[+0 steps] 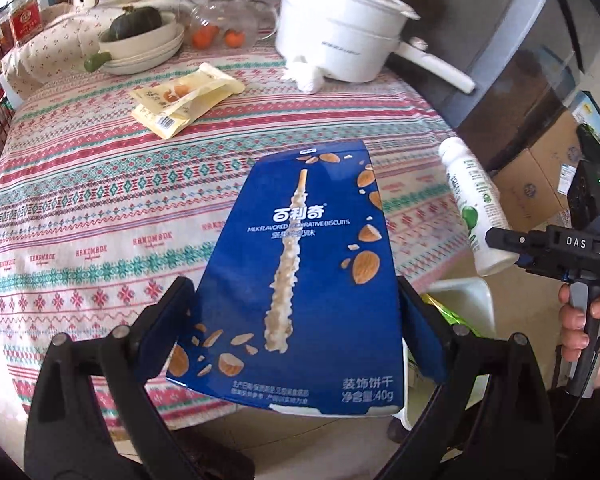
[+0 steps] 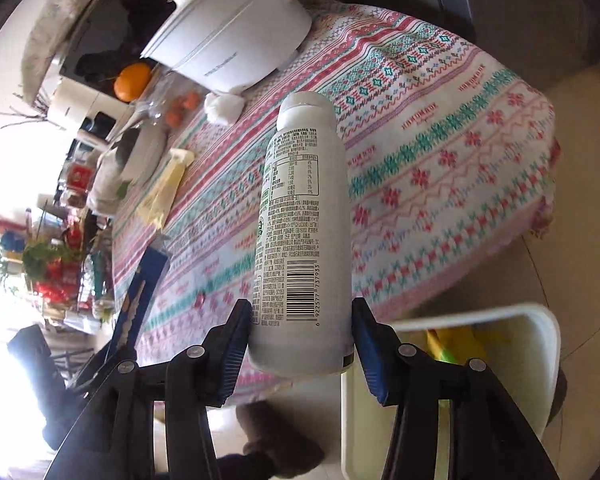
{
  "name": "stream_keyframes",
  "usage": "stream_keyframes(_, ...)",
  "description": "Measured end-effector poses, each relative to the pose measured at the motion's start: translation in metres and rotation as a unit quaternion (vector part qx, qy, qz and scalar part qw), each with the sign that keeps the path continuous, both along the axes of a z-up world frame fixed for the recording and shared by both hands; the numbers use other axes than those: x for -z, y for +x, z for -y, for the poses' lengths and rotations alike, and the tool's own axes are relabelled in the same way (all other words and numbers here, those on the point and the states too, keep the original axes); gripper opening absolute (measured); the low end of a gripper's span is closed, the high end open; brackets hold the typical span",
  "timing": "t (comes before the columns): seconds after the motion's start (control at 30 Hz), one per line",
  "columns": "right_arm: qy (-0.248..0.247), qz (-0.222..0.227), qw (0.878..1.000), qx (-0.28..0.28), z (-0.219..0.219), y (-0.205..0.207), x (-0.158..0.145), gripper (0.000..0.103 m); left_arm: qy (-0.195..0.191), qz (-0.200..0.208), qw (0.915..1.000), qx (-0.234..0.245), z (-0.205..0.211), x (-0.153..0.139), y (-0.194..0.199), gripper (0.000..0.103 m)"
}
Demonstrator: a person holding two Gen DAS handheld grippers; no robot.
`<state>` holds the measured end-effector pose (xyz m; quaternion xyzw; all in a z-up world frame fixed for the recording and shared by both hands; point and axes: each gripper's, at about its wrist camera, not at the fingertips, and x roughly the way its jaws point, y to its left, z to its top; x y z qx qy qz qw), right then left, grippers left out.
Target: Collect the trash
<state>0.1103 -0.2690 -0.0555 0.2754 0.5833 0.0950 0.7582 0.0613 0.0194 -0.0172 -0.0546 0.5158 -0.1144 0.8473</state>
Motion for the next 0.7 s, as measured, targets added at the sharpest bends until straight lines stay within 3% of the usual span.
stream_keyframes(0.2,0.067,0.011,0.997,0.028,0.027,-0.052,-0.009,0.051,-0.027,0.028,0.9984,0.041,0.021,-0.013,-0.029,0.096)
stream_keyframes(0.4,0.060,0.034,0.998,0.016,0.050,-0.084,-0.017,0.051,-0.017,0.036,0.9934,0.107,0.053,-0.011,-0.060,0.096)
stream_keyframes(0.7,0.022,0.018,1.000,0.011,0.097,-0.134,0.003,0.052,0.010,-0.009,0.9760,0.218,0.115,0.026,-0.091,0.097)
